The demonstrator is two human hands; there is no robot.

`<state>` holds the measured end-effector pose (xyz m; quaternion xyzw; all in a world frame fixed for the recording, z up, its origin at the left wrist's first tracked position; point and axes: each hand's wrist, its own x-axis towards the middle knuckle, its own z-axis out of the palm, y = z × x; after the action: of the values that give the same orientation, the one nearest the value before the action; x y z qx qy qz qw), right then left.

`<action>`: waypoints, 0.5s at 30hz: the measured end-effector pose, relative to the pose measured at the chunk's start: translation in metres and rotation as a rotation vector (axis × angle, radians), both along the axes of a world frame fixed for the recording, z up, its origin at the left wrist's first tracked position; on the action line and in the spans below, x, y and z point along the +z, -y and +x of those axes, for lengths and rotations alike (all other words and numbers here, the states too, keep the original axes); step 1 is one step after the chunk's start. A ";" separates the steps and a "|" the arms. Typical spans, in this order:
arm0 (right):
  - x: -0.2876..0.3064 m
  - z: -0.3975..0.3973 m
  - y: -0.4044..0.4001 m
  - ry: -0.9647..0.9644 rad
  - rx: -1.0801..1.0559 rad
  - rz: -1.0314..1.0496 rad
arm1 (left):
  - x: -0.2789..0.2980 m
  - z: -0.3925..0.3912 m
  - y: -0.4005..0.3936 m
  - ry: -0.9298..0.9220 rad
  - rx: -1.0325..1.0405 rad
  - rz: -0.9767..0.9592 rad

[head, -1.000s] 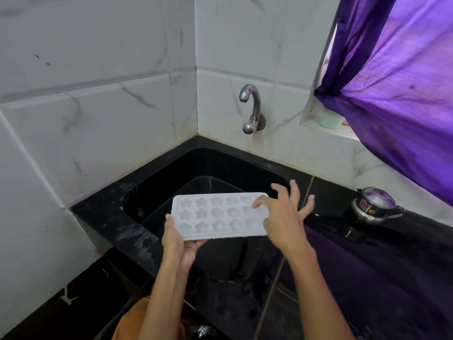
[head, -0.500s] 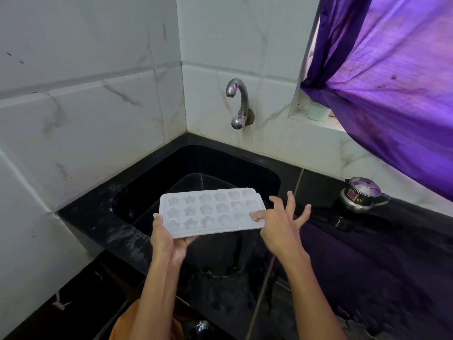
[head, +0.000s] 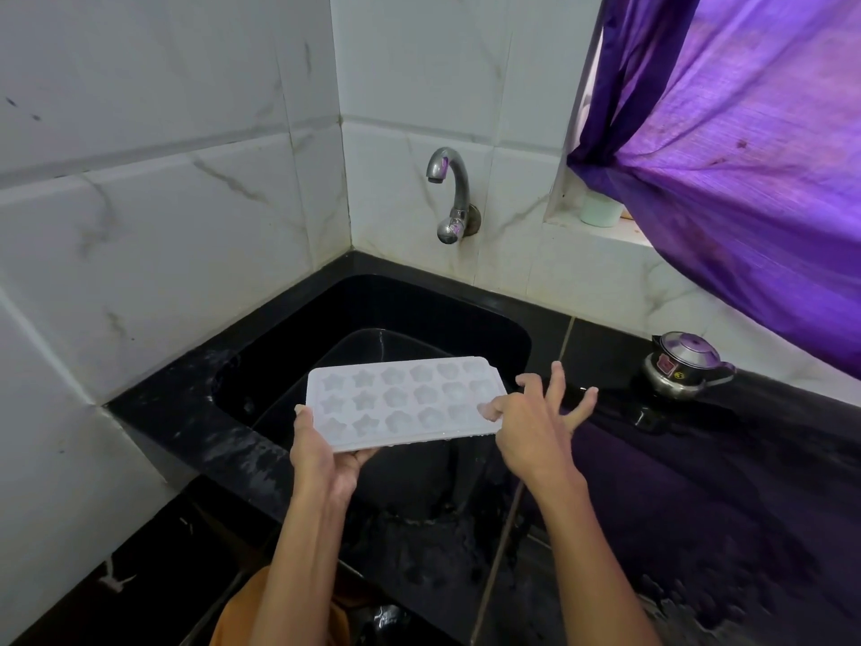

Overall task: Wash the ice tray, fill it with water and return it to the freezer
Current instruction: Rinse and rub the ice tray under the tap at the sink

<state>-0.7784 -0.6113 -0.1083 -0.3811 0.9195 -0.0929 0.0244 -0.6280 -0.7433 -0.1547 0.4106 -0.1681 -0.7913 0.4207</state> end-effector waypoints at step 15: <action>-0.007 0.003 0.003 -0.018 -0.009 -0.065 | -0.004 -0.007 0.002 0.028 -0.038 0.007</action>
<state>-0.7759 -0.6141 -0.1149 -0.3785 0.9179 -0.1194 0.0034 -0.6348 -0.7455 -0.1584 0.4197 -0.1790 -0.7940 0.4018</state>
